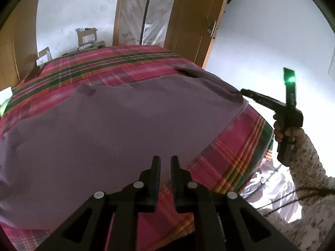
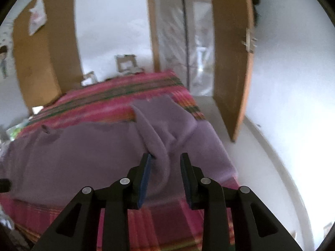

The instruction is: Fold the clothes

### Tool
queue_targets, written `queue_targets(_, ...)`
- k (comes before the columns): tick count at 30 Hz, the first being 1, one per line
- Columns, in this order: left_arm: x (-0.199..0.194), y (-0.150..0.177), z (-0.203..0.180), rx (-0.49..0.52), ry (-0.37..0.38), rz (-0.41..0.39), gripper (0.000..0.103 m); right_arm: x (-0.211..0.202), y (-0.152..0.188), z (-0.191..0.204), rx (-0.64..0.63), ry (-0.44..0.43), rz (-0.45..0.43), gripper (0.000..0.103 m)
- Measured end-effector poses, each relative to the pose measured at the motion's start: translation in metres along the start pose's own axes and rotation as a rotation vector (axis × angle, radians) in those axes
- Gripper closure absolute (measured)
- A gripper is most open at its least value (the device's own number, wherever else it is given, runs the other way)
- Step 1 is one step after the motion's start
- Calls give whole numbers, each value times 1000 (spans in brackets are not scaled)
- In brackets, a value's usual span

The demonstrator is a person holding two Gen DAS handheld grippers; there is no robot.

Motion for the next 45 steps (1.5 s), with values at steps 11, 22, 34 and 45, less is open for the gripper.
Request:
queue_targets(11,46,-12,-1,-10,25,84,93,66,-52,26,-91,-81,107,73)
queue_targets(22,54,-17,3,-40,52,73,88,135,-64,69,-282,-32,254,73)
queue_targets(34,49,-15,0,-42,31,65,87,128,-76,45,-182,-2,239,99)
queue_targets(45,52,-16,-3,-41,2,69,87,90,-93,-16,24,-2,124,100)
Point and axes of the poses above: each gripper's, at about its wrist camera, not at the fingertips, and x roughly the way its jaws point, z to its left, y to its underside, the point moved 1 cm from there along x, roughly the way its jaws point, and after that the axes turned 5 degrees about x, right-handed, at the moved point
